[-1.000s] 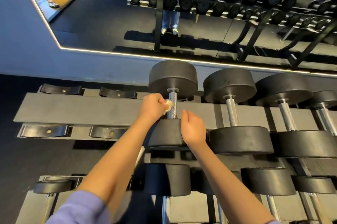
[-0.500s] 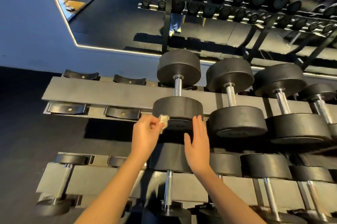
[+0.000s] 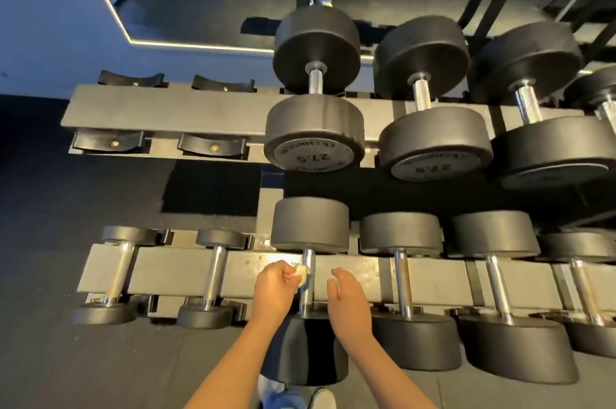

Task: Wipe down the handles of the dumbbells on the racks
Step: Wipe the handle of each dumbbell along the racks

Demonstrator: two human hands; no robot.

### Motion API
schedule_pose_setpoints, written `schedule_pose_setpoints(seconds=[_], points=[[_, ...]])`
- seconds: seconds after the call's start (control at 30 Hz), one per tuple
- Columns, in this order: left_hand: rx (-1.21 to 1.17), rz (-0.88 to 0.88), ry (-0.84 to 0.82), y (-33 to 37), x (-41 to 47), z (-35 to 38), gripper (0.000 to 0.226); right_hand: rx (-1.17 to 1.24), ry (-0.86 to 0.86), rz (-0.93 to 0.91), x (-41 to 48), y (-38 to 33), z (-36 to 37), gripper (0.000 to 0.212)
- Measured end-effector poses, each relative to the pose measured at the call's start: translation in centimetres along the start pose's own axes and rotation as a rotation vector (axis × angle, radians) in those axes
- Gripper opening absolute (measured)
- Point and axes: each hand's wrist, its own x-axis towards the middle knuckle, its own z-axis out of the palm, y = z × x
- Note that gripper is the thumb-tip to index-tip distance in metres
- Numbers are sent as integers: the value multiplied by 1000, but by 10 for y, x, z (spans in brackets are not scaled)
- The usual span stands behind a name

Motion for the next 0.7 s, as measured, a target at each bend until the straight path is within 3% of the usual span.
schedule_pose_setpoints(seconds=[0.17, 0.23, 0.3, 0.47, 0.6, 0.7], points=[[-13, -66, -31, -26, 29, 27, 6, -63, -75, 24, -8, 25, 35, 32], [-40, -87, -6, -34, 42, 34, 4, -219, -73, -57, -10, 32, 52, 44], [-68, -96, 17, -38, 55, 40, 3, -278, 11, -70, -9, 39, 67, 55], [-113, -77, -5, -44, 72, 61, 12, -286, 267, -142, -6, 53, 84, 31], [-133, -50, 38, -56, 75, 73, 16, -186, 277, -148, -4, 62, 91, 33], [46, 82, 8, -64, 70, 75, 10, -142, 288, -156, -4, 64, 95, 34]])
